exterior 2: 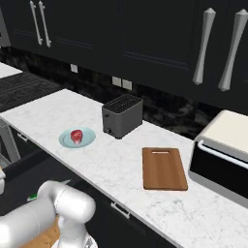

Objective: Pick up the knife from the drawer and place it on the cutting board. Then place the meat from the plate to the cutting board.

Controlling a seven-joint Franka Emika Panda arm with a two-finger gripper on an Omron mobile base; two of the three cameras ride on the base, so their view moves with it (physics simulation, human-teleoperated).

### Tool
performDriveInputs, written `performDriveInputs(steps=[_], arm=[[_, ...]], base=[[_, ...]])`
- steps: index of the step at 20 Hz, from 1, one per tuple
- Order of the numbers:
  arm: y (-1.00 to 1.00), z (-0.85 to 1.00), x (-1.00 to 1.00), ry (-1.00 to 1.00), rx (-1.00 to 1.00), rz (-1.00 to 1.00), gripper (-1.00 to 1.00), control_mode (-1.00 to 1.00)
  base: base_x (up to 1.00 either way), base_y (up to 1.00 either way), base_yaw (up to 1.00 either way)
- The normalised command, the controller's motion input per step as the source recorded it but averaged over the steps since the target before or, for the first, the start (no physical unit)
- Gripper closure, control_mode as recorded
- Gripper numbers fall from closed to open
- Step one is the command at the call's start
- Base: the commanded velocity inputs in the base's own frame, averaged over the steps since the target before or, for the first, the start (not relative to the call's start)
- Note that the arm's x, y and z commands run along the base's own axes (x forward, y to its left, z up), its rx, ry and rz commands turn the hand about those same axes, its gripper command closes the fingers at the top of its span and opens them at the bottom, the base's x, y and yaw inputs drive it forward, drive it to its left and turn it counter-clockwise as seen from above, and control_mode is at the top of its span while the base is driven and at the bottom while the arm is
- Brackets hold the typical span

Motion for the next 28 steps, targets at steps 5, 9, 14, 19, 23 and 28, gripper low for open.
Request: performDriveInputs(steps=[5, 9, 14, 19, 23, 28], arm=[[-0.56, 0.07, 0.0, 0.0, -0.01, -0.08, -1.0, -1.0], [-0.7, 0.68, 0.0, 0.0, -0.01, -0.11, -1.0, -1.0], [-0.66, 0.92, 0.0, -0.01, -0.06, -0.07, -1.0, -1.0], [-0.23, 0.08, -0.18, -0.09, -0.22, 0.0, -1.0, -1.0], [0.0, 0.0, -0.14, -0.04, -0.23, 0.0, -1.0, -1.0], [-0.01, -0.05, 0.28, 0.0, -0.08, 0.0, -1.0, -1.0]], base=[[0.0, 0.0, 0.0], [0.0, 0.0, 0.0], [0.0, 0.0, 0.0], [0.0, 0.0, 0.0], [0.0, 0.0, 0.0], [0.0, 0.0, 0.0]])
